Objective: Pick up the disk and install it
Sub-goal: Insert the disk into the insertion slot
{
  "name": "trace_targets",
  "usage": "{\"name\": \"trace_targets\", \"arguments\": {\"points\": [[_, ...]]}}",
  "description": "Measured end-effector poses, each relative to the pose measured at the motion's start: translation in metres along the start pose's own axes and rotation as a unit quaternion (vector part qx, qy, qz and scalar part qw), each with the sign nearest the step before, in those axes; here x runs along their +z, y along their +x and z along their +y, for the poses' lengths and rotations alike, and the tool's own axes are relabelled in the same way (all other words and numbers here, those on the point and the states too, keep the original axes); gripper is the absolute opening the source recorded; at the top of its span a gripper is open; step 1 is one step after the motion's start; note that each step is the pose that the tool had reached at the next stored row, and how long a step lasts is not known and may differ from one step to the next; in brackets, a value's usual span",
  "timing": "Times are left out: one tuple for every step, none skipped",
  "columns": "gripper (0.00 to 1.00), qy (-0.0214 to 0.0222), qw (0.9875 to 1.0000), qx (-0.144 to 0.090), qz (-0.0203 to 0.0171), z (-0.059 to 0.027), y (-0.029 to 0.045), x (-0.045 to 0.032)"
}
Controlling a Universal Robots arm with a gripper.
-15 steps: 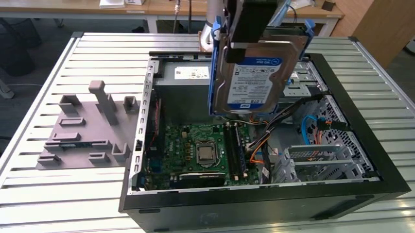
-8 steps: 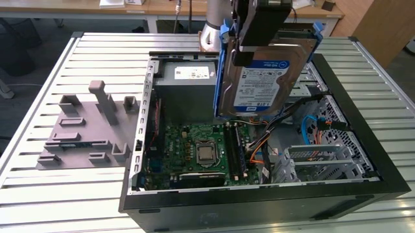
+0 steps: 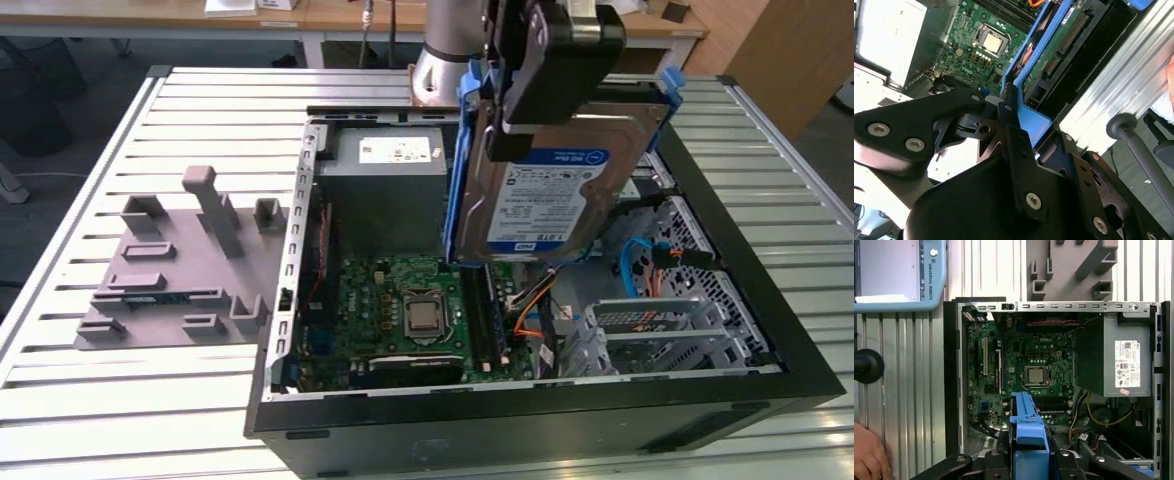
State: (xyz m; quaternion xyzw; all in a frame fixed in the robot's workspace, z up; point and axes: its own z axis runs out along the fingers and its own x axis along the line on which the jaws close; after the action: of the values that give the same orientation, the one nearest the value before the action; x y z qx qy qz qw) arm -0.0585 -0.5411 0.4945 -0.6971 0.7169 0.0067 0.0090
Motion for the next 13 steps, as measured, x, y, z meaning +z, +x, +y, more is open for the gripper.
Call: {"name": "trace_targets", "arguments": {"points": [[0.36, 0.0, 1.0, 0.0, 0.0, -0.0009, 0.0017, 0.0001], [0.36, 0.0, 1.0, 0.0, 0.0, -0.0021, 0.0031, 0.0002], [0.36, -0.0001, 1.0, 0.0, 0.0, -0.0036, 0.0042, 0.0002], [0.36, -0.0001, 1.0, 0.0, 0.0, -0.0051, 0.0052, 0.0003], [0.36, -0.0001, 1.0, 0.0, 0.0, -0.0067, 0.0062, 0.0003], [0.36, -0.0002, 1.0, 0.0, 0.0, -0.0082, 0.0071, 0.0004], [0.36, -0.0002, 1.0, 0.0, 0.0, -0.0097, 0.0081, 0.0005], [0.36, -0.0002, 1.0, 0.0, 0.0, -0.0114, 0.009, 0.0006], [0.36, -0.0003, 1.0, 0.0, 0.0, -0.013, 0.0099, 0.0007], [0.36, -0.0003, 1.0, 0.0, 0.0, -0.0146, 0.0108, 0.0008], [0.36, -0.0003, 1.0, 0.0, 0.0, -0.0162, 0.0116, 0.0009], [0.36, -0.0003, 1.0, 0.0, 0.0, -0.0172, 0.012, 0.0009], [0.36, -0.0003, 1.0, 0.0, 0.0, -0.0177, 0.0123, 0.0011]]}}
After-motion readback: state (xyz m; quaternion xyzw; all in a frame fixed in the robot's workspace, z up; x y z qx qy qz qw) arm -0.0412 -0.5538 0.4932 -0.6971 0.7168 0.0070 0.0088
